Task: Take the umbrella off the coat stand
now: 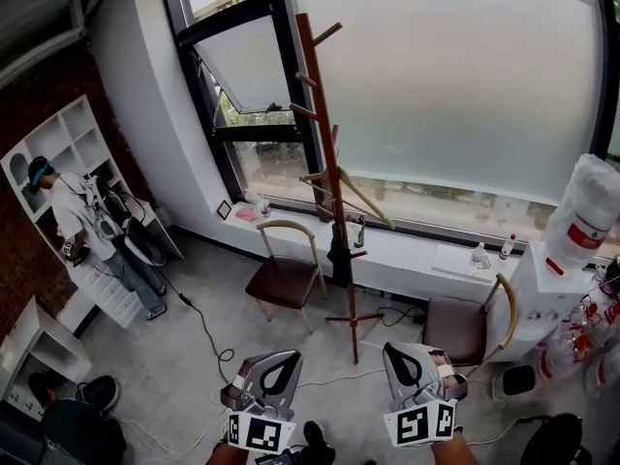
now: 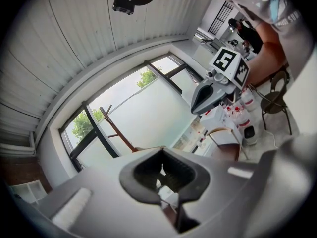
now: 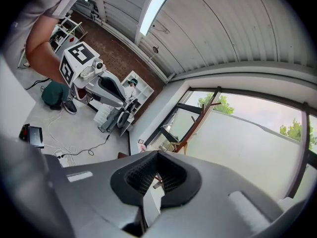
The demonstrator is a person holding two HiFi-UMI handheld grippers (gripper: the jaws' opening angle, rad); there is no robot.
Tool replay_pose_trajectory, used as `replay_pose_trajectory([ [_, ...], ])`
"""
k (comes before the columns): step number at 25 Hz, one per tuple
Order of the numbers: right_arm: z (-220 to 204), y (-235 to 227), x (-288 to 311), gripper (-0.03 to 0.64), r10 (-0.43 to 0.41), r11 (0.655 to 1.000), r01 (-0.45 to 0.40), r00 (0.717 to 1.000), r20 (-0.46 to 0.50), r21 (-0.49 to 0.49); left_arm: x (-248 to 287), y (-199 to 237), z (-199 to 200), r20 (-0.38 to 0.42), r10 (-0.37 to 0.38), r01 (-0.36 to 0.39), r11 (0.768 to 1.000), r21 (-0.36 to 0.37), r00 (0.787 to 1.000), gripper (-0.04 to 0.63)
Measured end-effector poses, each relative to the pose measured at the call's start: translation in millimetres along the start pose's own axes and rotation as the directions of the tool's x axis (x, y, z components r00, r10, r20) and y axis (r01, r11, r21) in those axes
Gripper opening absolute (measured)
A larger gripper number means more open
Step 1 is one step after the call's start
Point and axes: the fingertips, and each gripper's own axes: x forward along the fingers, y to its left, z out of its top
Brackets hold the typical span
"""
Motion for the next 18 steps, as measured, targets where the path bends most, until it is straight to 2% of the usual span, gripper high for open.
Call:
replay_pose_trajectory([
  [7, -16.2, -24.0, 25.1, 0.003, -0.049, 0.999, 0.049, 0.997, -0.062, -0.005, 56.6, 7.5, -10.8, 0.070, -0.052, 0.054, 0.998, -0.034, 0.996, 0.002],
  [18, -38.0, -50.6, 111.5, 0.003, -0.102, 0.995, 0.101, 0.981, -0.165, -0.011, 155.1, 56.0, -60.1, 0.152, -0.116, 0.128, 0.989, -0.073, 0.982, 0.002],
])
